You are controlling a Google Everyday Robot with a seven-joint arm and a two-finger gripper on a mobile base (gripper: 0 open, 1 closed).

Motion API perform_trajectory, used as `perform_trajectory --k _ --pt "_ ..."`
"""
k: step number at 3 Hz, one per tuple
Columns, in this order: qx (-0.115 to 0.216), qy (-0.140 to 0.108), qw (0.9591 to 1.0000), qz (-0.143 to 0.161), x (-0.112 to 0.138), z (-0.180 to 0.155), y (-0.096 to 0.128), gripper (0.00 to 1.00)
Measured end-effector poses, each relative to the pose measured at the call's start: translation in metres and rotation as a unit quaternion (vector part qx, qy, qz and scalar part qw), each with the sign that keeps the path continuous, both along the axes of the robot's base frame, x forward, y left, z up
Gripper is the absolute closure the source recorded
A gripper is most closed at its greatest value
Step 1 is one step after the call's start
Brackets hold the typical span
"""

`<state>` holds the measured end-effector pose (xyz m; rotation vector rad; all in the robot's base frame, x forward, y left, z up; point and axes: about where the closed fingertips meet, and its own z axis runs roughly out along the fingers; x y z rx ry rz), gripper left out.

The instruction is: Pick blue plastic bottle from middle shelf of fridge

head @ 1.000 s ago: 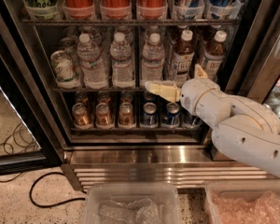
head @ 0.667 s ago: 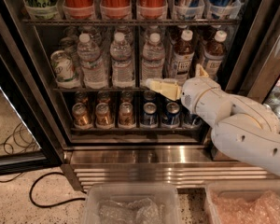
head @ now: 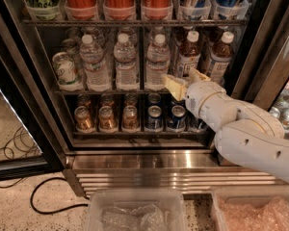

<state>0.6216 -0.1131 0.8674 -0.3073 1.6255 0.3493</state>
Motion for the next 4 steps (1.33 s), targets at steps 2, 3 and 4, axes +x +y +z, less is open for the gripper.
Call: perform_trajectory --k 2,3,4 --pt "-0.006 -0.002 1.0000 -0.007 0.009 -0.005 -0.004 0.23" --pt "-0.006 -0.002 1.0000 -0.007 0.009 -0.005 -0.004 0.27" --pt "-0.014 -0.005 0.9995 -0.028 0.029 -0.011 -0.017 0.26"
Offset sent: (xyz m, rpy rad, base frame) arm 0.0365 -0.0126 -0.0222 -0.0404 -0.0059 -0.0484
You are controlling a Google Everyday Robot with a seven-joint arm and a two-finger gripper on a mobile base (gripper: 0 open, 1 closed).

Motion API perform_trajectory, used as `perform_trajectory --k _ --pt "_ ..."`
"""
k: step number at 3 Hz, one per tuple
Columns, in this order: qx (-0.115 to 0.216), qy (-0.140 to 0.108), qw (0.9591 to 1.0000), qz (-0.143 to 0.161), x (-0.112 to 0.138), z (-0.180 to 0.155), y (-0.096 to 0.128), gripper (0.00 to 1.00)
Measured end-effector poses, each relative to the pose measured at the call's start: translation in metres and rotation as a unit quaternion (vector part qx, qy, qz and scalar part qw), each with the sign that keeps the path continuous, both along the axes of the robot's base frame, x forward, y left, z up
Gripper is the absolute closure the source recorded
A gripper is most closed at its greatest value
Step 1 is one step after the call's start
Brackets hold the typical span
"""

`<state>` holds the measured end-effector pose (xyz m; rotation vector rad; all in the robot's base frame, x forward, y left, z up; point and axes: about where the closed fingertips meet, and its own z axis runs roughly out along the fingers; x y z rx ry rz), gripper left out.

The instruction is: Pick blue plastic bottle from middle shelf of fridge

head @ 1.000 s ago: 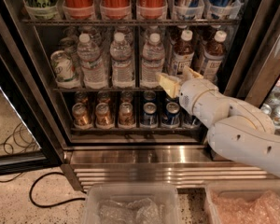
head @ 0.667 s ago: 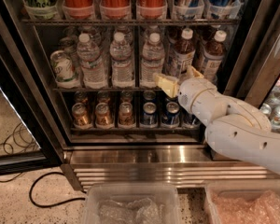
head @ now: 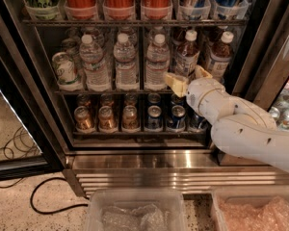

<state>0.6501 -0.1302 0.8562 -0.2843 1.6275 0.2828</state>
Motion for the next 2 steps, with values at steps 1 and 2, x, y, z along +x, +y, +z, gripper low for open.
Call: perform_trajectory --k 1,2 --pt "-0.007 -0.001 0.9998 -0.017 0.0131 -0.0055 -0.0105 0.26" --pt "-0.014 0.003 0.9994 -0.031 0.0231 -0.0127 -0.0187 0.27"
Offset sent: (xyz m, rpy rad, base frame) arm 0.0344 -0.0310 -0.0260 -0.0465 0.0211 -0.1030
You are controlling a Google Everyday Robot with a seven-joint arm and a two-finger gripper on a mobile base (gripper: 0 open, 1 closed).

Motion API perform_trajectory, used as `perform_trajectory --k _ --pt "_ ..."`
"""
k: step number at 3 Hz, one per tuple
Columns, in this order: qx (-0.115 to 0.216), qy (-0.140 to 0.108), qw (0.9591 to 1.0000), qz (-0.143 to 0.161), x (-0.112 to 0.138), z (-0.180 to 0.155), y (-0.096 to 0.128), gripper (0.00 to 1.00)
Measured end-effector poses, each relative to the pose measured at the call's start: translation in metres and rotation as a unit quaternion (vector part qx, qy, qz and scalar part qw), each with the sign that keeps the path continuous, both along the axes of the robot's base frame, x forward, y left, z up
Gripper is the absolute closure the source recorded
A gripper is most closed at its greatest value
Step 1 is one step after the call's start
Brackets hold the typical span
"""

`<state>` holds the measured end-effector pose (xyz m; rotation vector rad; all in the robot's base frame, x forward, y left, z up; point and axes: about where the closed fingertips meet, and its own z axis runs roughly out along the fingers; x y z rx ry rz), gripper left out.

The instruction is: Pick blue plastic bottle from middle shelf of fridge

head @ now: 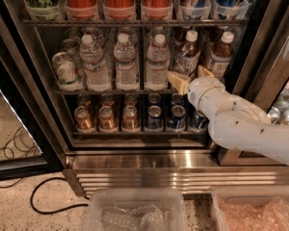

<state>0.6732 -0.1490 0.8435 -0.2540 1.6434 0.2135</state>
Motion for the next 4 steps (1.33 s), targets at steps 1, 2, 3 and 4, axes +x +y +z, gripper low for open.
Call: perform_trajectory --k 1,2,3,4 --pt "-0.006 -0.003 0.9998 -0.016 0.014 -0.001 -0.008 0.27" --pt "-0.009 -0.007 0.9994 -0.033 0.024 0.001 -0.018 0.27" --pt "-0.009 -0.010 0.9988 -0.047 0.031 0.003 -0.024 0.27" --pt "-0.009 -0.010 0.9988 -0.047 0.030 0.003 -0.023 0.27"
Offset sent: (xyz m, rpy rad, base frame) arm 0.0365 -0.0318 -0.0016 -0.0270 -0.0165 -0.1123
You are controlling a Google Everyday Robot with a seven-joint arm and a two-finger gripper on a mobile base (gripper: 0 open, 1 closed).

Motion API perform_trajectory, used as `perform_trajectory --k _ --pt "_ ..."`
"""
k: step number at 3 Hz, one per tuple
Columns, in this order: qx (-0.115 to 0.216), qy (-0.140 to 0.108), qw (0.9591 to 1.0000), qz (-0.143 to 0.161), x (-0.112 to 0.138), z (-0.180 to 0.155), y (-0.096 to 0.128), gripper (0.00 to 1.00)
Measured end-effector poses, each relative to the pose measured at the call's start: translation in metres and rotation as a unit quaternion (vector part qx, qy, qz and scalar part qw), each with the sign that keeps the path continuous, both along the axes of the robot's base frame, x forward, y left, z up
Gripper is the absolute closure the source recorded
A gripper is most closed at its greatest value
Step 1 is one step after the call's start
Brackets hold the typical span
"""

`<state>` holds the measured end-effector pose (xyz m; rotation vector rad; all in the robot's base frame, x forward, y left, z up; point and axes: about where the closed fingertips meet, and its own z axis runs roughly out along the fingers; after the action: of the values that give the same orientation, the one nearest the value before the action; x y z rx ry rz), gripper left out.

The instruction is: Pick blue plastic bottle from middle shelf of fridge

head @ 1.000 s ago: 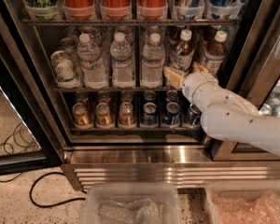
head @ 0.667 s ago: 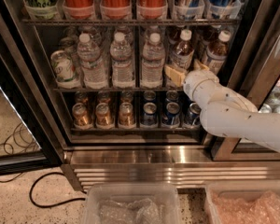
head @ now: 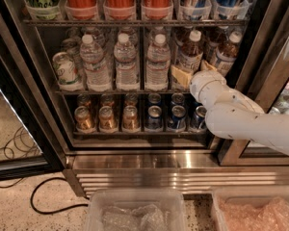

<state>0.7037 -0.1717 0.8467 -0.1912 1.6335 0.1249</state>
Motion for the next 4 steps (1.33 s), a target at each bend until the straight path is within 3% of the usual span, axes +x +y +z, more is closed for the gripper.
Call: perform_trajectory --k 3,4 --pt "0.022 -0.010 0.9997 0.003 0.000 0.006 0.013 0.93" --pt "0.026 -0.014 0.9995 0.009 -0.004 0.009 0.017 1.00"
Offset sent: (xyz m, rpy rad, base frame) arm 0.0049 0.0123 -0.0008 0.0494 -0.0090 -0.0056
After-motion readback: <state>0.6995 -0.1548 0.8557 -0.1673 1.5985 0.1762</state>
